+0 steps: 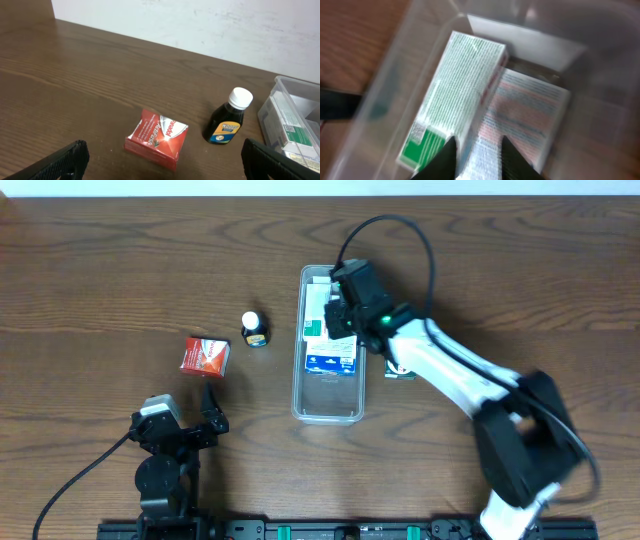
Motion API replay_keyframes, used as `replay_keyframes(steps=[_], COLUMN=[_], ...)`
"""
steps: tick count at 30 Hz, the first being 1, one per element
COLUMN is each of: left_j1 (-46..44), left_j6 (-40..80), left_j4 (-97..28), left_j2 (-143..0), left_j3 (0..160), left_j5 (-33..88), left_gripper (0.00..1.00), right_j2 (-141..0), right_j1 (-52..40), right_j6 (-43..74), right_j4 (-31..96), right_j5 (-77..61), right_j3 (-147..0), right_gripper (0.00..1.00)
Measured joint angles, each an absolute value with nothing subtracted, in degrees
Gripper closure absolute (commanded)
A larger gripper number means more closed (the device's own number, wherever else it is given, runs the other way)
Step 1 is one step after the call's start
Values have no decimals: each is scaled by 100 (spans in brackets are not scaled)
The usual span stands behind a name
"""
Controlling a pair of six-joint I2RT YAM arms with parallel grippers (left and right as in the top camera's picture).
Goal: Pack container
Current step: 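Move the right gripper to the green Zam-Buk box and grasp it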
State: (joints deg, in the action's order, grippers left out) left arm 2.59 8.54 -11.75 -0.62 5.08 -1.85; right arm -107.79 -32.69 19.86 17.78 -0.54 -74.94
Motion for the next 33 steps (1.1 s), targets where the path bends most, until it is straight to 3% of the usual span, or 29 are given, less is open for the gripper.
replay_keyframes(steps=[2, 9, 15, 30, 33], left_j1=[259, 259, 259, 259, 259], left_j6=[854, 854, 854, 854, 856], left_j4=[-1175, -1175, -1177, -1177, -1175], left_j2=[-62, -62, -62, -62, -62], left_j3=[508, 508, 508, 508, 508], left_j5=[-185, -185, -185, -185, -185], left_gripper=[2, 2, 2, 2, 2], right_j2=[-10193, -8646, -8796, -10204, -10512], right_j1=[-3216, -2853, -2255, -2204, -2198], right_j6=[1900, 1761, 1813, 2534, 2639], right_j4=[2187, 3896, 4908, 4797, 4703], right_j5=[-43, 115, 185, -268, -303], right_j3=[-7489, -7537, -7454, -6879, -6877], right_gripper=[46, 21, 13, 18, 26])
